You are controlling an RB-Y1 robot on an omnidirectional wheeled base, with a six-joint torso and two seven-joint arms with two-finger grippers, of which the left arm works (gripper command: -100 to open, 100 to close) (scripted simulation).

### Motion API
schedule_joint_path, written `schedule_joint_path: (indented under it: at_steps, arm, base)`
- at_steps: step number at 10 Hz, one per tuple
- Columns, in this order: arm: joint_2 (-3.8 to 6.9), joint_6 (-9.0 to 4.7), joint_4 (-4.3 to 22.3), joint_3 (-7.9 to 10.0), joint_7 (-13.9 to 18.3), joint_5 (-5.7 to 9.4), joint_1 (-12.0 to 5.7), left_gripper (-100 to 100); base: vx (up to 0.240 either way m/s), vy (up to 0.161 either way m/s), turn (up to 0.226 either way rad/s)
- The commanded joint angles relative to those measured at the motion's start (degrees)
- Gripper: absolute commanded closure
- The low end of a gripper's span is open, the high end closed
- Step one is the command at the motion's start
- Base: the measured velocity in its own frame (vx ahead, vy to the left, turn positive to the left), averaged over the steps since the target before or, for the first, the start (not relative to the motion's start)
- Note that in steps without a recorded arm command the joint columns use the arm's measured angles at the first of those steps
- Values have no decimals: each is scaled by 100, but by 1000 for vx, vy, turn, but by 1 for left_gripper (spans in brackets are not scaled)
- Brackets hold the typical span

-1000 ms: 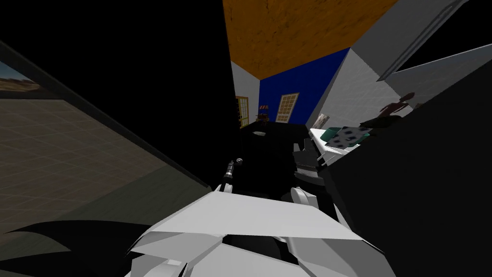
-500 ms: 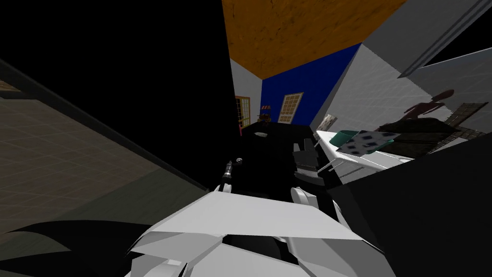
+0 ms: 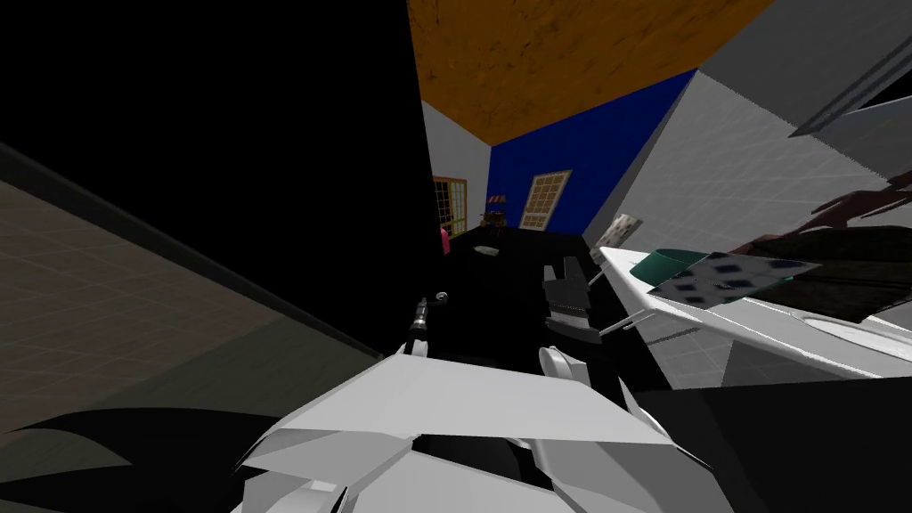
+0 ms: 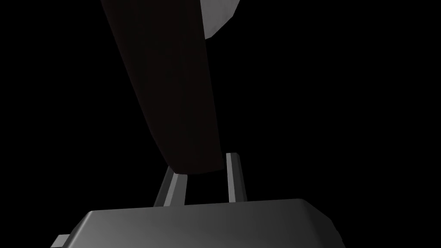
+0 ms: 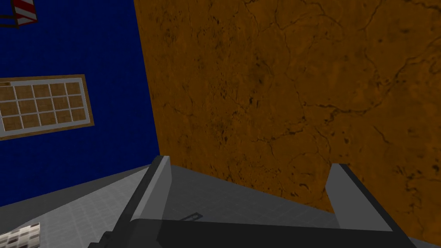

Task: Push the door open

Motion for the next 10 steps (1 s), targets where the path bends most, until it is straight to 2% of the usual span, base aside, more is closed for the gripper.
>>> schedule_joint_path:
  at_steps: [1, 2, 3, 6, 8, 9, 10]
  arm:
    - [19, 3, -119, 176, -54, 73, 20, 100]
    - [-24, -1, -118, 235, -83, 100, 17, 100]
    - [5, -107, 220, 141, -39, 27, -146, -100]
    - [24, -214, 636, 67, 20, -91, -481, -100]
    - [-31, -306, 995, 3, 71, -193, -771, -100]
    - [-31, -306, 995, 3, 71, -193, -771, -100]
    - [-66, -338, 1117, -19, 89, -228, -869, -100]
  base:
    - [212, -45, 105]
    - [218, -69, 113]
    - [91, -5, 186]
    - [-33, 84, 241]
    - [-50, 57, 231]
    - [-42, 8, 78]
    - [-35, -7, 109]
